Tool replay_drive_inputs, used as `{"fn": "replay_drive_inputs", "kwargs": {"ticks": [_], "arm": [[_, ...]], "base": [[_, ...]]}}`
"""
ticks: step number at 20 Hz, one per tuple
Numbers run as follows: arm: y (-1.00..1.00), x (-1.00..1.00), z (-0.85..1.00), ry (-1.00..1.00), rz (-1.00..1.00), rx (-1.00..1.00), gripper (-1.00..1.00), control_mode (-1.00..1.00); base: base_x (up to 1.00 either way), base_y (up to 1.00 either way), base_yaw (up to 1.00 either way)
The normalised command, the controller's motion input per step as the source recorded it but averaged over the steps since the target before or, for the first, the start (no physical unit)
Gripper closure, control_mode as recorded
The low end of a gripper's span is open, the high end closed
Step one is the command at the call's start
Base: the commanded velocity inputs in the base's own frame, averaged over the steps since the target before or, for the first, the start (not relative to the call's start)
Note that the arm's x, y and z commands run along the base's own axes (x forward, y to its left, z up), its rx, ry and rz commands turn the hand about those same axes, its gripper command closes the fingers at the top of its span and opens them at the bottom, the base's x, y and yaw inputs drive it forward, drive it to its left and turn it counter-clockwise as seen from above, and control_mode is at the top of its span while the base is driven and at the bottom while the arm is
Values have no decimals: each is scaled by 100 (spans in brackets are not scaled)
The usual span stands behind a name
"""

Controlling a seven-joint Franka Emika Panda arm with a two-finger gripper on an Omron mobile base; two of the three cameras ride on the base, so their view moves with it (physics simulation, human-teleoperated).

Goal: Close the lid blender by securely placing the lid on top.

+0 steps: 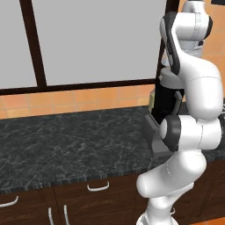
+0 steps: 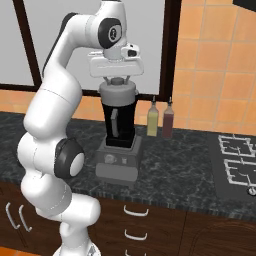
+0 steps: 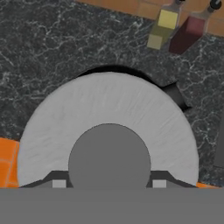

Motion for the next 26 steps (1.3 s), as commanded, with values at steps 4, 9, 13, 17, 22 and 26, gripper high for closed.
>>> {"fn": "replay_drive_inputs", "kwargs": {"ticks": [4, 9, 13, 17, 22, 26], "arm": [[-7, 0, 0, 0, 0, 0, 100, -100], [-13, 4, 0, 0, 0, 0, 100, -100], [-27, 2, -4, 0, 0, 1, 100, -100], [-23, 4, -12, 0, 0, 1, 100, -100], [0, 14, 0, -4, -1, 11, 100, -100], [12, 9, 4, -13, -6, 13, 100, -100]], "base": [[0, 0, 0], [0, 0, 0], [0, 0, 0], [0, 0, 0], [0, 0, 0], [0, 0, 0]]}}
